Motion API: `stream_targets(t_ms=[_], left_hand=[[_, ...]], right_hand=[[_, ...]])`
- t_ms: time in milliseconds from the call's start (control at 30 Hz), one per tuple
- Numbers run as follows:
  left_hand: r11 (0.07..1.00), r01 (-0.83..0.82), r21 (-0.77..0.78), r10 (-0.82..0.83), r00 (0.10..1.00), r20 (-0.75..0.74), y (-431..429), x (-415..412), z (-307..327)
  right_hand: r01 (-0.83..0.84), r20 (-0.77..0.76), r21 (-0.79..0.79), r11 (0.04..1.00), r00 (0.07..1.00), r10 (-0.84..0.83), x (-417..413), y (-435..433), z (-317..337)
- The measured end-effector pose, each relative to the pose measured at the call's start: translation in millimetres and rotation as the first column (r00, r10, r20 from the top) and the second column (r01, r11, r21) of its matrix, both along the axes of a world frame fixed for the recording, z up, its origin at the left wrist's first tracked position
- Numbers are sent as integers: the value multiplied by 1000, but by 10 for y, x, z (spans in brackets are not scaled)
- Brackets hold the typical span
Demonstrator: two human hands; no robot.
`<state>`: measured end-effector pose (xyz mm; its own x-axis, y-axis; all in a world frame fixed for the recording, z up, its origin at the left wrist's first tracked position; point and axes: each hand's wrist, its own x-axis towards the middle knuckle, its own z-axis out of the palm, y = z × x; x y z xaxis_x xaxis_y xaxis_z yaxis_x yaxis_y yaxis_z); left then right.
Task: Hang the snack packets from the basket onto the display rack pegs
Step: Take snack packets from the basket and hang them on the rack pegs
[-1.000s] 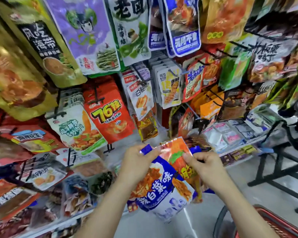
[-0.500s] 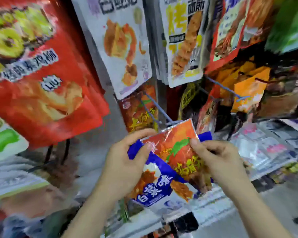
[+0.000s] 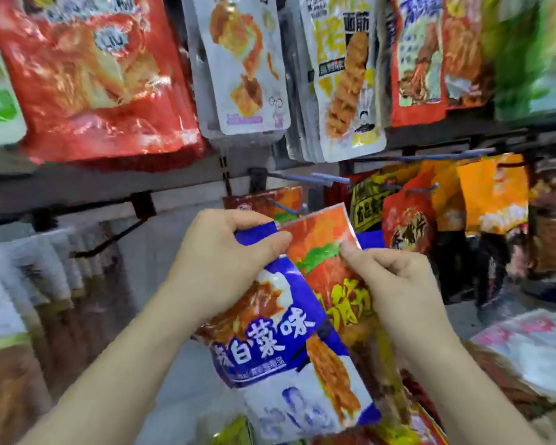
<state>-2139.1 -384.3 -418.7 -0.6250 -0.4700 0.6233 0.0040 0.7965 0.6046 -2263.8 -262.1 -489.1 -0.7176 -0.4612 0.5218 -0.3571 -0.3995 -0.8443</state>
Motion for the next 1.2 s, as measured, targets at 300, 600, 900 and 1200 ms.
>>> stream_targets(t_ms=[300, 600, 900, 1200], left_hand=[[998, 59, -26, -59, 998, 8, -17, -3, 132], [975, 51, 216, -54, 999, 8, 93, -40, 241], [959, 77, 274, -92, 995, 45, 145, -77, 323], [966, 17, 259, -41, 995, 87, 68, -107, 290]], right_hand=[[37, -154, 59, 998, 988, -28, -146, -72, 239], [78, -114, 28, 997, 991, -74, -141, -108, 300], [61, -75, 46, 997, 996, -57, -150, -48, 350], [99, -109, 52, 994, 990, -93, -200, -108, 291]])
